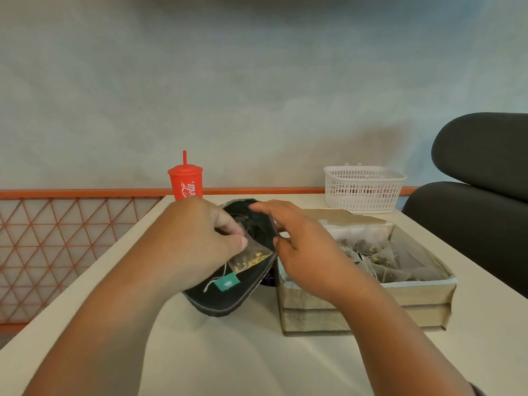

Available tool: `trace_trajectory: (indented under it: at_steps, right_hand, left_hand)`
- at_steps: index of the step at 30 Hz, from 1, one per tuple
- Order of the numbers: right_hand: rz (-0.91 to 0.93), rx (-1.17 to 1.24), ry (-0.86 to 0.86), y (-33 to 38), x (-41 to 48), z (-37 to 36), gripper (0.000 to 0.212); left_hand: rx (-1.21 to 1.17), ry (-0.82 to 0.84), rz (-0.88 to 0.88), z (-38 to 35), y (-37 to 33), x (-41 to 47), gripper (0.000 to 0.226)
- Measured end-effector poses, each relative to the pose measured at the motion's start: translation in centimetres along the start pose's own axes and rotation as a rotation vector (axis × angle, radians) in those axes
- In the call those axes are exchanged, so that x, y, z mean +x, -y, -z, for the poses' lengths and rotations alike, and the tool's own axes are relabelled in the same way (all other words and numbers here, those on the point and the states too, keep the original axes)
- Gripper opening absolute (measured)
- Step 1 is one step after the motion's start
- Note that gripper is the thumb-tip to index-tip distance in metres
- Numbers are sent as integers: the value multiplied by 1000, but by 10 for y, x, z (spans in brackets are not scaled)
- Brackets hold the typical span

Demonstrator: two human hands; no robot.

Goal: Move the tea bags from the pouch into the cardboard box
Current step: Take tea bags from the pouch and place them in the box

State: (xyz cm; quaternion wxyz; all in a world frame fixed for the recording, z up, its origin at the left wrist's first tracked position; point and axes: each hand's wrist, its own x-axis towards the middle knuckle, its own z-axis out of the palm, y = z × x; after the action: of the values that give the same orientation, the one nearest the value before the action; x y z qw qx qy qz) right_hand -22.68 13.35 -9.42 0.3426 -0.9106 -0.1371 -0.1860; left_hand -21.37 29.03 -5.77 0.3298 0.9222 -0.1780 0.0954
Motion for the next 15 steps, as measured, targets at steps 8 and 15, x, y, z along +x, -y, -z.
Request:
trace_trajectory:
  at_steps: [8,15]
  right_hand:
    - [-83,-62,179,-9,1,-11,36]
    - [-140,166,79,-5,1,-3,31]
  left_hand:
    - [-266,-71,15,14,12,2,20]
    - [-354,-94,-56,5,19,10,20]
